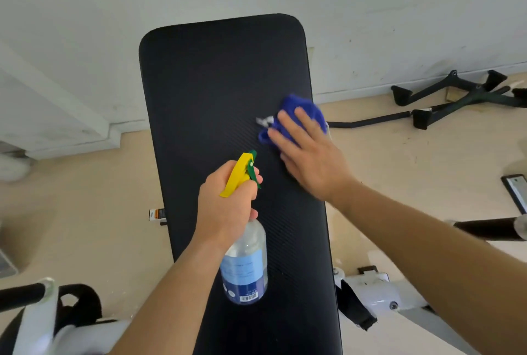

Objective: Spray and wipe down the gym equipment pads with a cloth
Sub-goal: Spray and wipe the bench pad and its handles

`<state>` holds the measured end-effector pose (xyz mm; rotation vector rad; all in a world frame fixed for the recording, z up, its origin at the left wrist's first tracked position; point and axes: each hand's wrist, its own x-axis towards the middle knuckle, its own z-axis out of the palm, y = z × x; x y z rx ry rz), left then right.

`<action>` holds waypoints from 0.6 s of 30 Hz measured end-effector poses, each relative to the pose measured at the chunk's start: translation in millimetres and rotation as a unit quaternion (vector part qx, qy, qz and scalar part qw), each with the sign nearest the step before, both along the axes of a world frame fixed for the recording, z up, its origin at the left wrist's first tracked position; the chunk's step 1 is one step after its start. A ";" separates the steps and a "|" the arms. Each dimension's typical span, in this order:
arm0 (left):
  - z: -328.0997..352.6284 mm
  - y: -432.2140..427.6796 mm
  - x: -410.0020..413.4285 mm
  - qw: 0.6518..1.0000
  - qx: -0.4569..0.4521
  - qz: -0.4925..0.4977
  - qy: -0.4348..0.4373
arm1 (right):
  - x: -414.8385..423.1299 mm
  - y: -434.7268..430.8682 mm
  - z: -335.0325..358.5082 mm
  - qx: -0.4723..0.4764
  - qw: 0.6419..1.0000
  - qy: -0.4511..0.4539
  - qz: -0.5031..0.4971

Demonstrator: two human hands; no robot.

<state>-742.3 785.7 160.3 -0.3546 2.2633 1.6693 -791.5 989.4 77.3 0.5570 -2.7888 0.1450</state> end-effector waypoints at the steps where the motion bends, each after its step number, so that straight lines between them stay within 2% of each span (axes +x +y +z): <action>1: -1.1 -3.0 4.9 1.000 -0.003 0.001 -0.001 | 28.1 -5.0 -13.9 -0.004 1.000 -0.003 0.031; 5: -8.0 -20.3 33.8 1.000 0.001 0.007 -0.014 | 124.8 -11.2 -57.3 0.064 0.984 -0.050 0.160; 8: -17.3 -31.2 52.6 0.999 -0.008 0.006 -0.032 | 122.0 -3.9 -56.0 0.095 0.976 -0.042 0.192; 11: -24.1 -34.3 61.5 0.999 -0.014 0.007 -0.048 | 70.1 7.8 -32.7 0.078 0.990 -0.022 0.118; 14: -26.9 -29.3 58.6 0.999 -0.027 0.002 -0.043 | 10.1 16.4 5.1 0.003 1.000 -0.007 -0.004; 18: -28.4 -21.2 47.5 0.999 -0.025 0.012 -0.029 | -28.2 24.7 59.7 -0.130 0.985 -0.025 -0.111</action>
